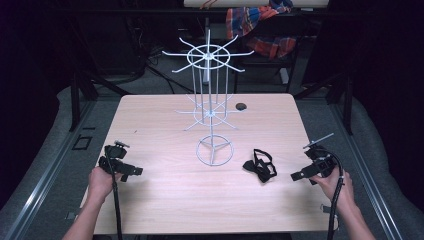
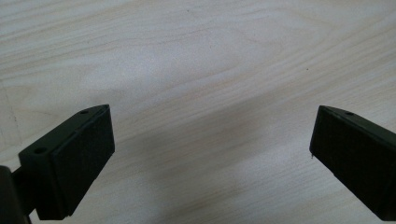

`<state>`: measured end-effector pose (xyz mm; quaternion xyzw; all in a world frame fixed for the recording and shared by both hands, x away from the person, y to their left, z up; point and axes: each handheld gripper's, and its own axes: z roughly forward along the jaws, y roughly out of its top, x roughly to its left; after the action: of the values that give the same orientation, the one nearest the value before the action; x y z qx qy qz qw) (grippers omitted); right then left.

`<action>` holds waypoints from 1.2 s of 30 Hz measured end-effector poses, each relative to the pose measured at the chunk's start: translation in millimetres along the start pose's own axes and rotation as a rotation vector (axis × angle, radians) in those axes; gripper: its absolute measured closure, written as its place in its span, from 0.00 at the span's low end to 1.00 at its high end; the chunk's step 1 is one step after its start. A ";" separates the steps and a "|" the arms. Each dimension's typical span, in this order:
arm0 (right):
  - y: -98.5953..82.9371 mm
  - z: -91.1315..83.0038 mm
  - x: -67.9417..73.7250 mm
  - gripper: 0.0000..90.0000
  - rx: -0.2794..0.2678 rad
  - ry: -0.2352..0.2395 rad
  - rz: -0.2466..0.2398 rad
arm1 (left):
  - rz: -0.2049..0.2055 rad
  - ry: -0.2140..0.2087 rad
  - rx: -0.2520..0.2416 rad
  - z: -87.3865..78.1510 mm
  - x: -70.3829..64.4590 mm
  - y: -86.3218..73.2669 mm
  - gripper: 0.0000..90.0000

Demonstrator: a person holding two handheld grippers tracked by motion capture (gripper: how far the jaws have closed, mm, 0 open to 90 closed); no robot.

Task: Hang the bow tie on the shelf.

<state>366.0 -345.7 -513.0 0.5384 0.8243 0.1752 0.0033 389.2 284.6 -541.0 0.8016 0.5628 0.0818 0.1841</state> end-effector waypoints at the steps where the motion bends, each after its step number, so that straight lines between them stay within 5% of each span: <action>1: 0.0 0.0 0.0 0.15 0.000 0.000 0.000 | 0.000 0.000 0.000 0.0 0.0 0.0 0.00; 19: 20.2 5.7 10.3 0.09 -0.101 0.046 0.005 | 0.001 0.003 0.000 0.2 -1.8 0.5 0.00; 36: 57.4 20.0 27.1 0.12 -0.094 0.027 -0.090 | -0.002 0.006 0.006 0.8 -2.4 -0.6 0.00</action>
<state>409.4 -295.4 -510.0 0.4975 0.8386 0.2206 0.0255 388.1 282.4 -541.8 0.8015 0.5642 0.0823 0.1804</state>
